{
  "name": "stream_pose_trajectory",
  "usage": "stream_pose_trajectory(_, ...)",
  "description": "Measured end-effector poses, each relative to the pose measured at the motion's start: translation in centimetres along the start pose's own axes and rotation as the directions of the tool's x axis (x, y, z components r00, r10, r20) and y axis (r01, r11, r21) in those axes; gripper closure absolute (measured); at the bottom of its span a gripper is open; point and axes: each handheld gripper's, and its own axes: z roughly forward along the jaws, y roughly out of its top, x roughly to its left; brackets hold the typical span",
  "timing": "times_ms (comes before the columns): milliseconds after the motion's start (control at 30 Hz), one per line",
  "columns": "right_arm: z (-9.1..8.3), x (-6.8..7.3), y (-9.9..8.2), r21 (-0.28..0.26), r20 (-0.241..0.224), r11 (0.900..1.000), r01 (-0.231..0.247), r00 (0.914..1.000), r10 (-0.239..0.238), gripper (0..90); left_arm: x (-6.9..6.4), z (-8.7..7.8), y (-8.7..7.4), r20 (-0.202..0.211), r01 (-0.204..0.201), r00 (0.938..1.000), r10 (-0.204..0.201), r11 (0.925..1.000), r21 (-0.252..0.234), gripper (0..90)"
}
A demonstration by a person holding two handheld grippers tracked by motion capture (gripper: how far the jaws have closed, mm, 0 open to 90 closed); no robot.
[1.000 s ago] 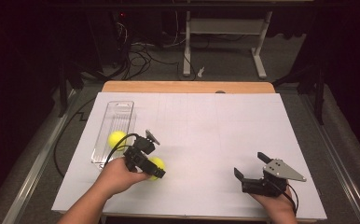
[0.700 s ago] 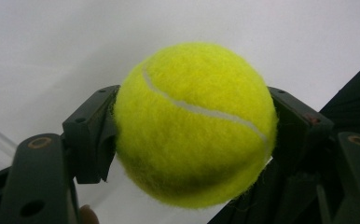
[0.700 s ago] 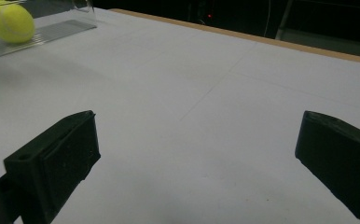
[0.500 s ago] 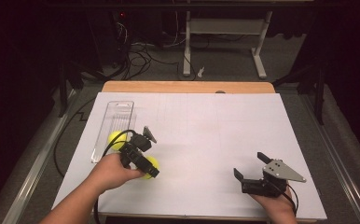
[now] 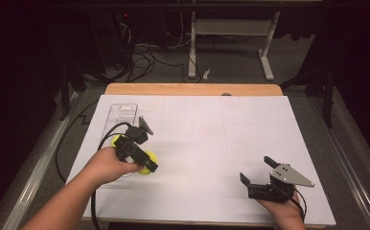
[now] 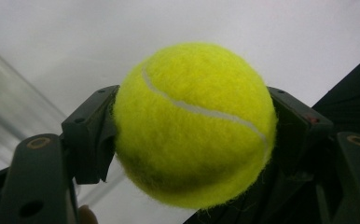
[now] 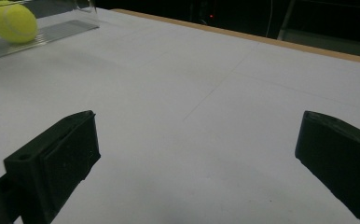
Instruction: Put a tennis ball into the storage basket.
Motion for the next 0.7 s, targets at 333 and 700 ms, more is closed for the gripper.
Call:
stream_pose_trajectory(333,0.0,0.0,0.0,-0.001,0.000,1.0000,0.001,1.0000,-0.001,0.4,1.0,-1.8,-0.3,-0.020,0.025,0.9995,-0.025,0.9996,-0.011,27.0)
stream_pose_trajectory(700,-0.1,0.0,0.1,-0.004,0.003,1.0000,0.000,1.0000,0.000,0.4,3.2,-2.9,-1.2,-0.035,0.079,0.9962,-0.080,0.9967,-0.017,27.1)
